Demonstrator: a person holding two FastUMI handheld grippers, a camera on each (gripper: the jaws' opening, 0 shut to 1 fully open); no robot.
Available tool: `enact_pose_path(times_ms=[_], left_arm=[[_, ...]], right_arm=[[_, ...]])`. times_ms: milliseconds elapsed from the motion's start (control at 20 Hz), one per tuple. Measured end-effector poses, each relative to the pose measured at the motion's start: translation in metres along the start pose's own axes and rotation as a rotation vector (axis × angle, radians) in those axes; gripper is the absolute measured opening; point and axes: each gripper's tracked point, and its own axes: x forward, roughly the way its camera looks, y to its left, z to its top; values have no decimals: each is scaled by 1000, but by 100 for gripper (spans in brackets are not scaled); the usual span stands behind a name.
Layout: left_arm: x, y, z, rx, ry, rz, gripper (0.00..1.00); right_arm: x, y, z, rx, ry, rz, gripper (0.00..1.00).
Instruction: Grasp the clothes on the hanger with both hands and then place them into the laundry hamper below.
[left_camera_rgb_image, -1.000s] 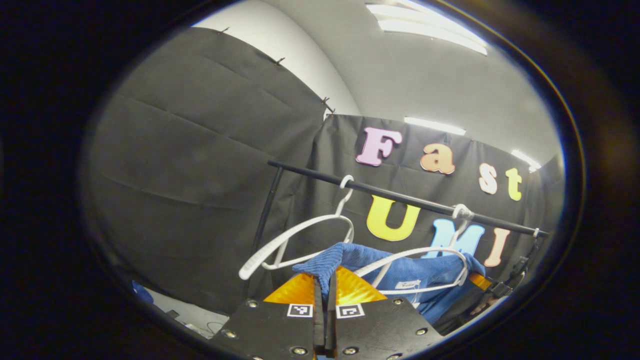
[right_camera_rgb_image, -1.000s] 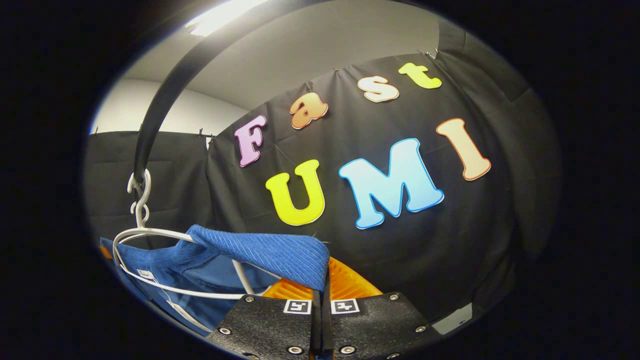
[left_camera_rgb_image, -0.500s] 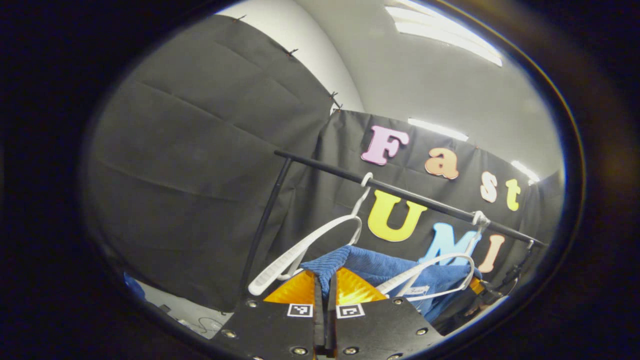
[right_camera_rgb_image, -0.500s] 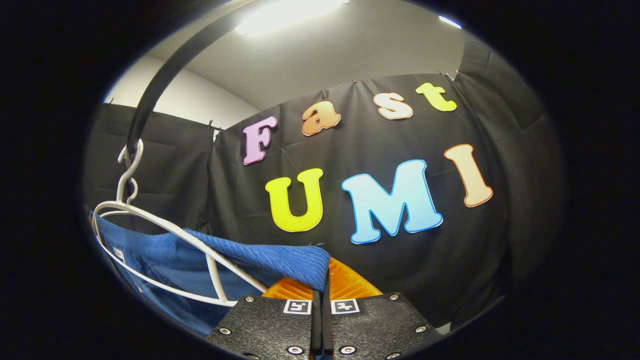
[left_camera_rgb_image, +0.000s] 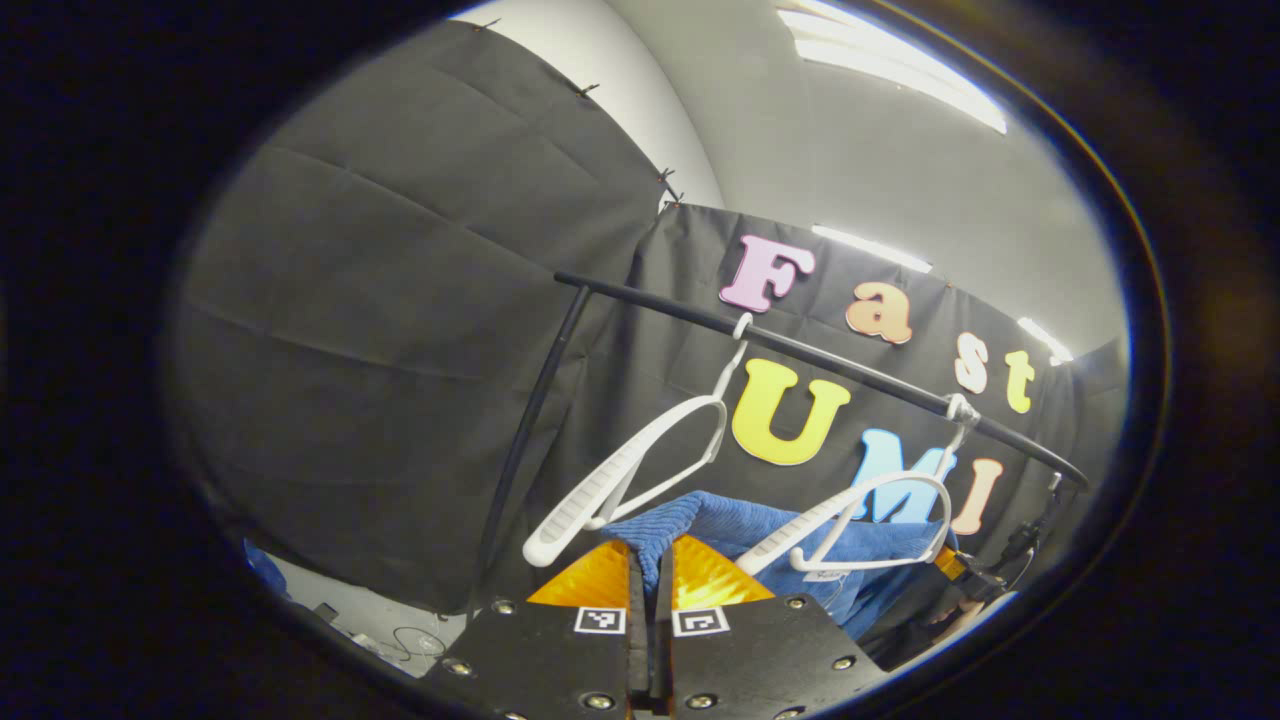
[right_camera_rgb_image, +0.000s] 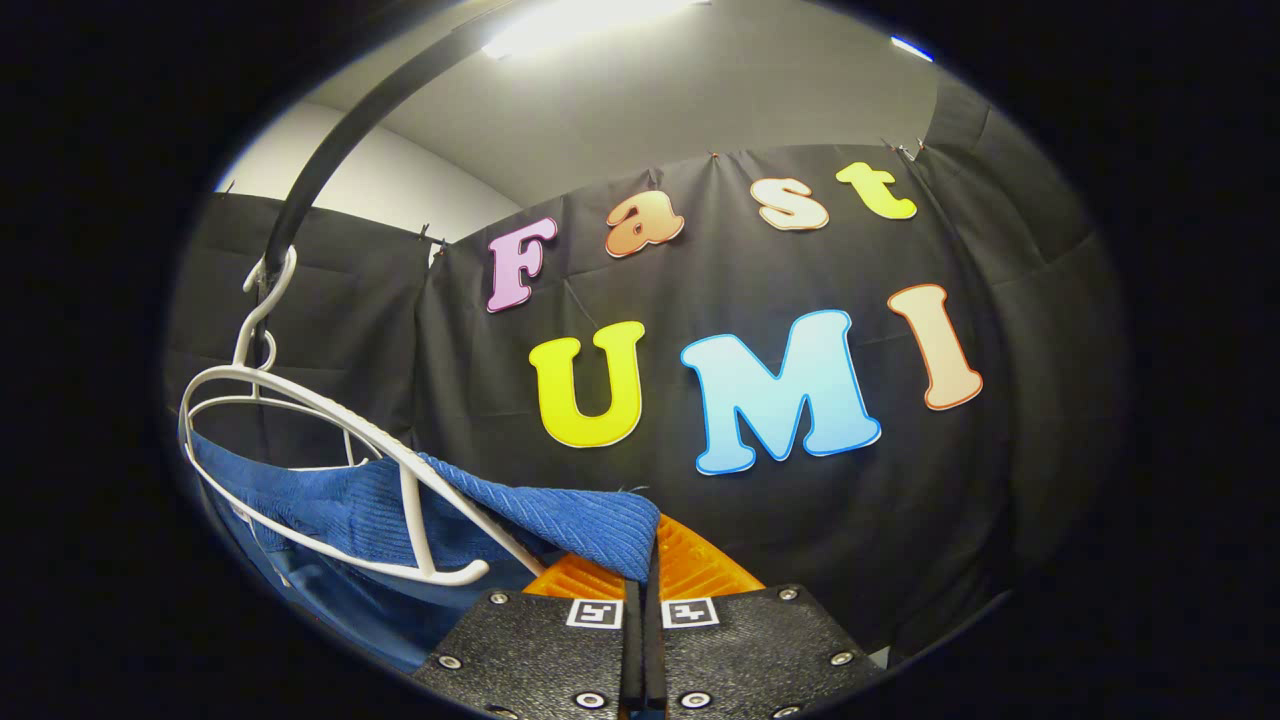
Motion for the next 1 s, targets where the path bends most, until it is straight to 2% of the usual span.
enact_pose_path(times_ms=[500, 650, 800, 850, 900, 950, 1000], left_arm=[[-3, -6, -30, 1, 56, -8, 2], [-11, -8, -43, 14, 81, -1, 0], [-19, -8, -49, 3, 95, -11, 2], [-22, -9, -54, -10, 105, -8, 8], [-24, -11, -64, -17, 124, -6, 8], [-28, -14, -74, -12, 139, -2, 2], [-32, -14, -82, -3, 149, 3, 2]], right_arm=[[-15, -21, -17, -2, 32, -31, 0], [-21, -26, -21, 29, 47, -41, 0], [-29, -34, -26, -4, 52, -53, 0], [-32, -38, -28, -25, 58, -61, 0], [-38, -43, -30, -41, 60, -72, 0], [-43, -47, -33, -45, 63, -78, 0], [-50, -49, -37, -45, 73, -81, 0]])
